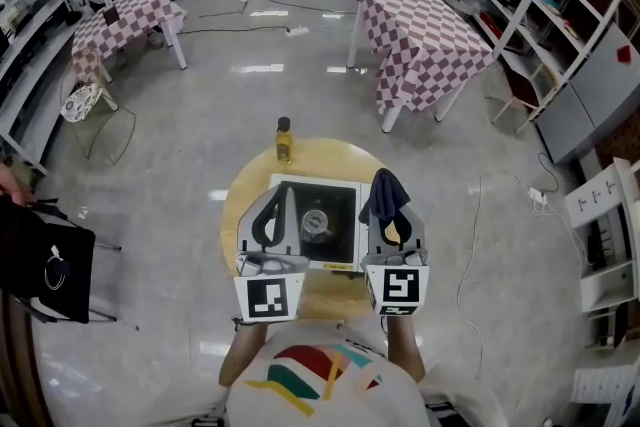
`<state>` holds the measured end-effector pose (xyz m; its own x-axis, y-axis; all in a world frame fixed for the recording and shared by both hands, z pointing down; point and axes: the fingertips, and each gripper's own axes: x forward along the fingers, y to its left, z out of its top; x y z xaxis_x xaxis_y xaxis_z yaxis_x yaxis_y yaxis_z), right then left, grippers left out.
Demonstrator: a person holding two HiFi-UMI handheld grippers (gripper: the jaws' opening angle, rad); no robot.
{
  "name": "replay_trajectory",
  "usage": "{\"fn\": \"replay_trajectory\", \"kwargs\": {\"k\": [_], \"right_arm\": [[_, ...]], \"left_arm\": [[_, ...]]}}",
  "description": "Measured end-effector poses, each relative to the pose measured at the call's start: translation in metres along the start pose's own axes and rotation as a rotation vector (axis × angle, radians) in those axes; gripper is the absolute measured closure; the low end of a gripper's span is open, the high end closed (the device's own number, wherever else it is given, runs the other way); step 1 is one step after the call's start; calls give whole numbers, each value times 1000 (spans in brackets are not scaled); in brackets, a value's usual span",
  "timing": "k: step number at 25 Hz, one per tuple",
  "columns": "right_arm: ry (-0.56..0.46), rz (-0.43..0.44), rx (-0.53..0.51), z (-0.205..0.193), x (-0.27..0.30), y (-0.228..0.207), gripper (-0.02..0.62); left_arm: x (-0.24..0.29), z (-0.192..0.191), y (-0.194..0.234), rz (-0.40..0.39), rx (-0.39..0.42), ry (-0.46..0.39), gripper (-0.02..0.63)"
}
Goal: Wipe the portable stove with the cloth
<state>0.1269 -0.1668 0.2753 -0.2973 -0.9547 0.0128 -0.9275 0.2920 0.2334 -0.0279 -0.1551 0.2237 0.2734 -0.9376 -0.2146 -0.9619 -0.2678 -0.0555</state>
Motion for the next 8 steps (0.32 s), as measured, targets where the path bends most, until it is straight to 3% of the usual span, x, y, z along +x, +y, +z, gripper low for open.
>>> {"fn": "replay_trajectory", "kwargs": {"k": [8], "right_arm": [[2, 15, -1, -1, -3, 3, 563]], "left_arm": [[-3, 2, -1, 10, 12, 4, 600]]}}
